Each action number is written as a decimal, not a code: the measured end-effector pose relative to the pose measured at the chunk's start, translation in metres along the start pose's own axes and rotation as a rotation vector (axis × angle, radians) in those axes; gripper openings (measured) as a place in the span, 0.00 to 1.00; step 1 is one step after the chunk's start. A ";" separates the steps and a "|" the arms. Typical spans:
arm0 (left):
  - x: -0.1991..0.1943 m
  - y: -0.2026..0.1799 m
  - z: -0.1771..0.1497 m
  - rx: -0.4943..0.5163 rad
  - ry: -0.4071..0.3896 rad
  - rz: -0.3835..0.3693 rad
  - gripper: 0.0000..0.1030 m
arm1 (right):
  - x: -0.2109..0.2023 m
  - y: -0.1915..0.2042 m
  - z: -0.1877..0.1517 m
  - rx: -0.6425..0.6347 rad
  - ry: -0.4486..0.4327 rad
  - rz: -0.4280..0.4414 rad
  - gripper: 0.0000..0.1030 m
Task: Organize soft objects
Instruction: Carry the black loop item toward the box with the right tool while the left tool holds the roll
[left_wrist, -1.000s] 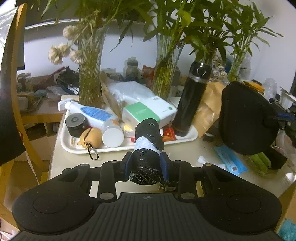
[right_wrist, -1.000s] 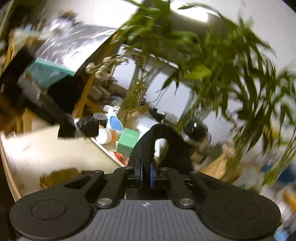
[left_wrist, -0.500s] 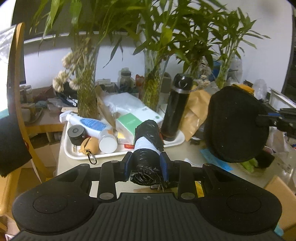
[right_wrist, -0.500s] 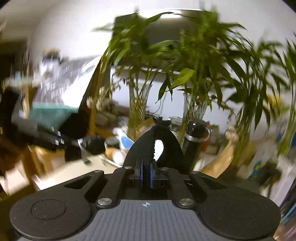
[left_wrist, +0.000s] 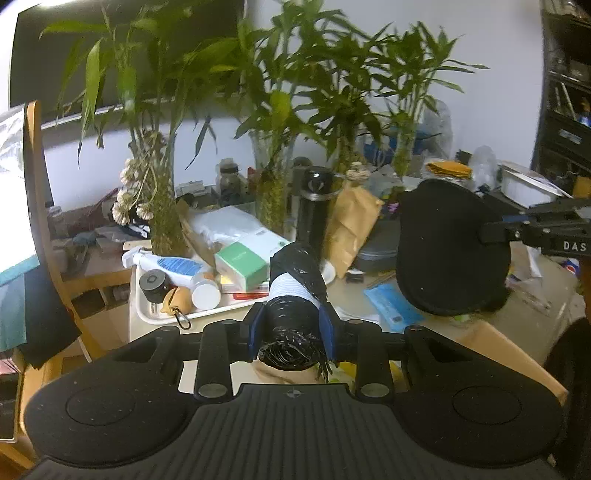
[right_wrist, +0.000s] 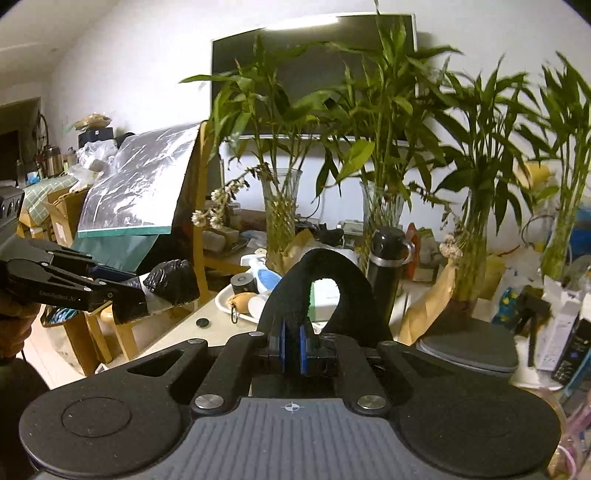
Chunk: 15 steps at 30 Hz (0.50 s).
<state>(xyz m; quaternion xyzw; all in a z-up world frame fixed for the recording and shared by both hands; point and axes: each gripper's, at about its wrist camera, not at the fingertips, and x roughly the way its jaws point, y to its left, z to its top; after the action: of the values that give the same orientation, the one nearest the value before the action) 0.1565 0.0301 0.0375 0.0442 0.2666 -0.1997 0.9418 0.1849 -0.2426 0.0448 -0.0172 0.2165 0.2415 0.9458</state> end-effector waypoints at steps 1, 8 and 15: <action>-0.005 -0.004 -0.001 0.007 -0.001 -0.001 0.30 | -0.007 0.003 0.001 -0.005 -0.001 0.002 0.09; -0.034 -0.027 -0.008 0.043 0.007 -0.002 0.30 | -0.046 0.021 0.000 -0.034 0.016 0.025 0.09; -0.050 -0.041 -0.016 0.048 0.056 0.014 0.30 | -0.076 0.038 -0.013 -0.064 0.032 0.060 0.09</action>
<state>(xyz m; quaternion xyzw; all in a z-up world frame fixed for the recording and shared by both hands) 0.0937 0.0128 0.0507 0.0741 0.2879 -0.1979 0.9341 0.1021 -0.2447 0.0678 -0.0450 0.2242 0.2761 0.9335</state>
